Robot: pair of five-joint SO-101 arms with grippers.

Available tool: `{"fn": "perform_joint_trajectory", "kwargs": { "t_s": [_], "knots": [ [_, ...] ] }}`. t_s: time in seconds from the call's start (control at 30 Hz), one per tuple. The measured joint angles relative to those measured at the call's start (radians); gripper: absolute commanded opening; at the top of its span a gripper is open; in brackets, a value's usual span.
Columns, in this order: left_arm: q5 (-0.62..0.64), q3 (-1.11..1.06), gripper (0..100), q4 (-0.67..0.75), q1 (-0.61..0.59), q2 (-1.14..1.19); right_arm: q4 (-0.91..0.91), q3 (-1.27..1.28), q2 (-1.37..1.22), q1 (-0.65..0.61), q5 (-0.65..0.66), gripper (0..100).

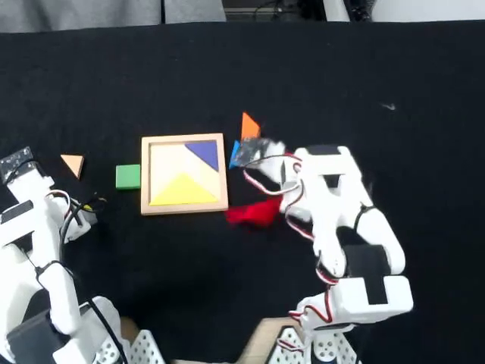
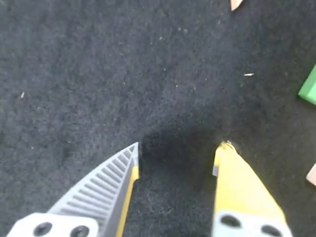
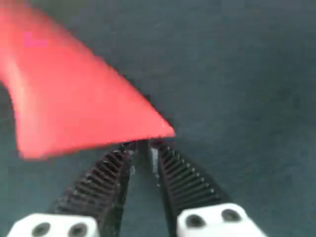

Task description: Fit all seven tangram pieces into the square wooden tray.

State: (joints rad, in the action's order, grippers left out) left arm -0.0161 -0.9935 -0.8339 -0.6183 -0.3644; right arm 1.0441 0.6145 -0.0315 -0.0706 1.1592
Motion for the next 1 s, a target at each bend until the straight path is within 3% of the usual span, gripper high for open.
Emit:
{"fn": "perform_joint_trajectory", "kwargs": {
  "t_s": [0.27,0.4,0.5,0.63,0.73,0.83,1.0],
  "knots": [
    [0.000,0.000,24,0.000,0.000,0.000,0.089,0.000,0.209,-0.015,-0.046,2.1],
    [0.000,0.000,24,0.000,0.000,0.000,0.106,0.026,0.327,-0.023,-0.080,15.2],
    [0.000,0.000,24,0.000,0.000,0.000,0.158,0.095,0.400,-0.103,-0.132,22.4],
    [0.000,0.000,24,0.000,0.000,0.000,0.222,0.183,0.486,-0.285,-0.315,19.4],
    [0.000,0.000,24,0.000,0.000,0.000,0.222,0.224,0.512,-0.350,-0.396,19.4],
    [0.000,0.000,24,0.000,0.000,0.000,0.204,0.267,0.512,-0.361,-0.414,20.2],
    [0.000,0.000,24,0.000,0.000,0.000,0.166,0.307,0.489,-0.371,-0.358,34.5]
  ]
}}
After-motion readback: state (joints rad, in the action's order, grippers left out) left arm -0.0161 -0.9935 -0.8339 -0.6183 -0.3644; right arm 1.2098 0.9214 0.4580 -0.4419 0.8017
